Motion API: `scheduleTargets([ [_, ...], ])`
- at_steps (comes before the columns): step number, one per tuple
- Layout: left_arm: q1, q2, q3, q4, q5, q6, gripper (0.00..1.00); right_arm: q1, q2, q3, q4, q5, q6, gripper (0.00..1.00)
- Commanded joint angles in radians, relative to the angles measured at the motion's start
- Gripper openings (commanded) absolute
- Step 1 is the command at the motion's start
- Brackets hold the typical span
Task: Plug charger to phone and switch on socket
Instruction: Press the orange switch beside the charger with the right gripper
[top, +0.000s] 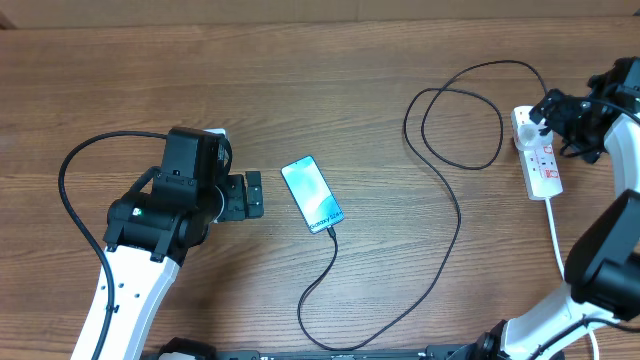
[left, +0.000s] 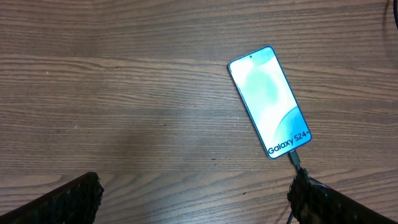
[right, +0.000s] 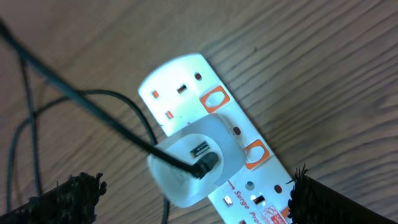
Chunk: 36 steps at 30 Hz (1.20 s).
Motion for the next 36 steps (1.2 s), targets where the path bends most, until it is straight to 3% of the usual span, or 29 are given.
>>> scheduleTargets([
  [1,0.005,0.000,0.016,0.001,-0.013,0.022,1.00,-0.003,0.035,-0.003,0.016,-0.034,-0.008,1.00],
  [27,0.005,0.000,0.016,0.001,-0.013,0.022,1.00,-0.002,0.150,-0.003,0.053,-0.126,-0.037,1.00],
  [36,0.005,0.000,0.016,0.001,-0.013,0.022,1.00,-0.002,0.150,-0.003,0.063,-0.203,-0.134,1.00],
])
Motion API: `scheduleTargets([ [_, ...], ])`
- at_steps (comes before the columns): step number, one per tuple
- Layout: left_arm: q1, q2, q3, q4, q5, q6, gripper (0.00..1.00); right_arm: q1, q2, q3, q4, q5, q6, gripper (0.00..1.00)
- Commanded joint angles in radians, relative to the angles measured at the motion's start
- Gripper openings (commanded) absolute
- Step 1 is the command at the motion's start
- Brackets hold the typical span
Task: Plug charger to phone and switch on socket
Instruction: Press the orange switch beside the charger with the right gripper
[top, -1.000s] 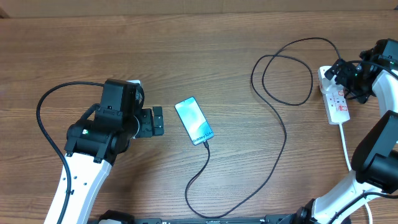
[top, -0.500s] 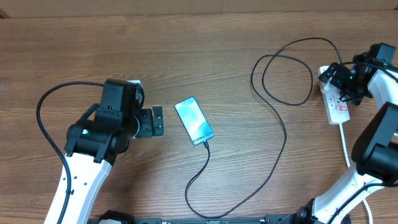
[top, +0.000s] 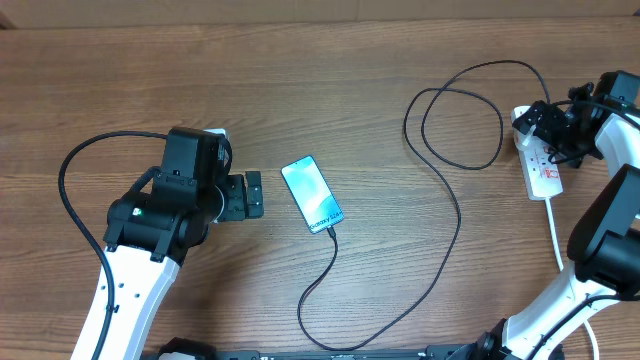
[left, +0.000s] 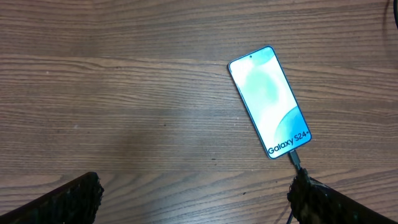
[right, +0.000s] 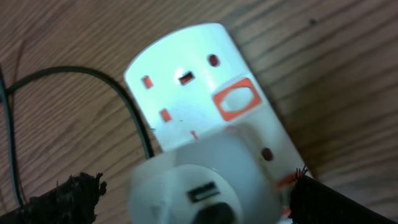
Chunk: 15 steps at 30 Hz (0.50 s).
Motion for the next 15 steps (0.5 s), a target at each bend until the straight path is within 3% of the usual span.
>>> scheduleTargets([
  [1,0.005,0.000,0.016,0.001,-0.013,0.022,1.00,0.012,0.022,0.000,0.005,-0.070,-0.053,1.00],
  [15,0.005,0.000,0.016,0.001,-0.013,0.022,1.00,0.012,0.022,0.000,-0.019,-0.070,-0.040,1.00],
])
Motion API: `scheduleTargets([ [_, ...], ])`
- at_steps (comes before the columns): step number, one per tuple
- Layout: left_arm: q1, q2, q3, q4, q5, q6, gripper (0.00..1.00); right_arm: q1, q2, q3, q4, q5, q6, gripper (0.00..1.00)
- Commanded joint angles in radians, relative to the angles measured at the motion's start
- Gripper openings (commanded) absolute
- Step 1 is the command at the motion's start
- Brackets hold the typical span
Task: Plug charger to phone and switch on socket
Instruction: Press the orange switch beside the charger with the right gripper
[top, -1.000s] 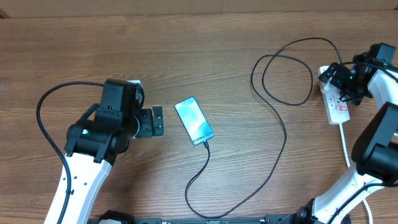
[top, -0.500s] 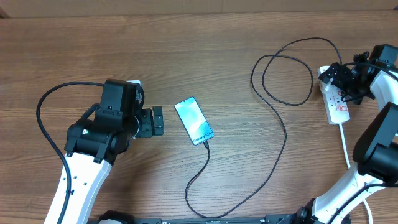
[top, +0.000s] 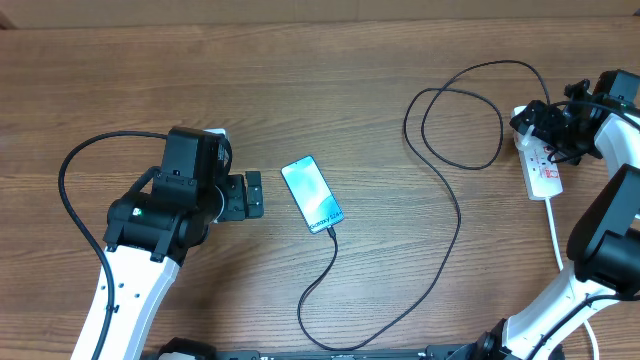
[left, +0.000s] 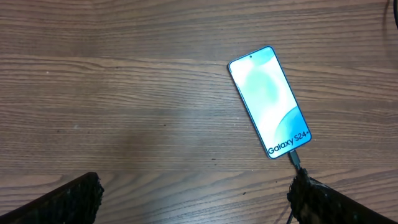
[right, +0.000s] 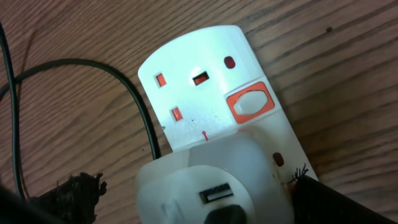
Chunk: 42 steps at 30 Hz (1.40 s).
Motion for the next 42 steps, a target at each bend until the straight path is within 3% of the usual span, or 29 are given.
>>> scheduleTargets([
  [1,0.005,0.000,0.016,0.001,-0.013,0.022,1.00,0.011,0.021,0.000,-0.022,-0.054,0.009,1.00],
  [42,0.005,0.000,0.016,0.001,-0.013,0.022,1.00,0.011,0.032,-0.003,-0.069,-0.150,-0.014,1.00],
])
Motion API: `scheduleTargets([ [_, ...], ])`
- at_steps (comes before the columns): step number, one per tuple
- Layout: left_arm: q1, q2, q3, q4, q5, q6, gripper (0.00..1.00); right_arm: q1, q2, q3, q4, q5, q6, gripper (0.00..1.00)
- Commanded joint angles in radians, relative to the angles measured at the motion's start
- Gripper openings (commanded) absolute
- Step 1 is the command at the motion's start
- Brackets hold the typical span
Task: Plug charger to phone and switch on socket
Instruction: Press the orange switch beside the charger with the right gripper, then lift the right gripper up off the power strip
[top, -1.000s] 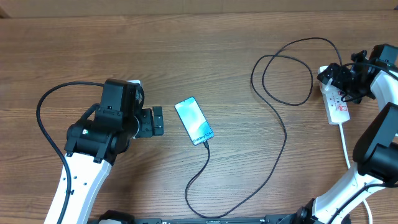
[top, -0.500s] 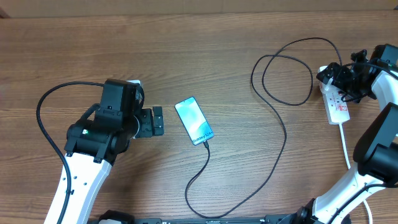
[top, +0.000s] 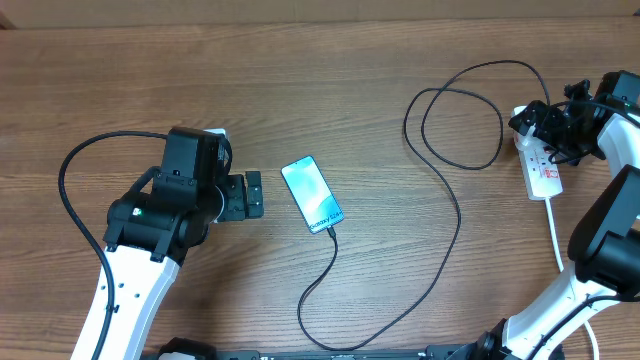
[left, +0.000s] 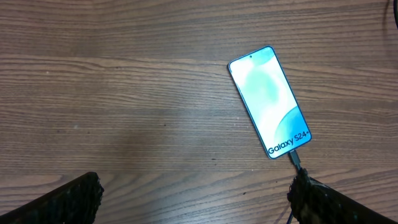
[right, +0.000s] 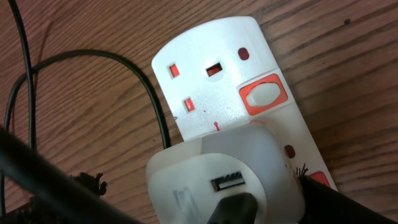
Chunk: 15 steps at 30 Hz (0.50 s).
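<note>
The phone (top: 312, 195) lies screen up at mid-table, and the black charger cable (top: 331, 232) is plugged into its lower end; both also show in the left wrist view, phone (left: 270, 102) and cable (left: 295, 160). My left gripper (top: 254, 195) rests open just left of the phone, holding nothing. The white power strip (top: 541, 160) with orange switches sits at the far right. My right gripper (top: 547, 125) hovers open over its top end, straddling the white charger adapter (right: 224, 177). An orange switch (right: 262, 97) sits just above the adapter.
The black cable makes a big loop (top: 450, 110) between the phone and the strip and runs along the table's front. The strip's white lead (top: 553, 230) runs toward the front edge. A thick black cable (right: 56, 180) crosses the right wrist view close to the camera.
In the right wrist view the strip and adapter have shifted slightly right and down, and the adapter sits closer between the fingers. The left arm and phone are unchanged.
The phone lay with the cable in it and my left gripper open beside it at every moment. My right gripper was open over the strip's adapter, then closer over the strip's top end, and now straddles the adapter with the orange switch in view.
</note>
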Motion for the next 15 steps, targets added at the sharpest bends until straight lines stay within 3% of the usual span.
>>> scheduleTargets([
  [1,0.005,0.000,0.016,0.001,-0.013,0.021,1.00,0.019,0.032,-0.018,-0.027,-0.098,0.013,1.00],
  [15,0.005,0.000,0.016,0.001,-0.013,0.021,1.00,0.019,0.032,-0.055,-0.006,-0.099,0.035,1.00],
])
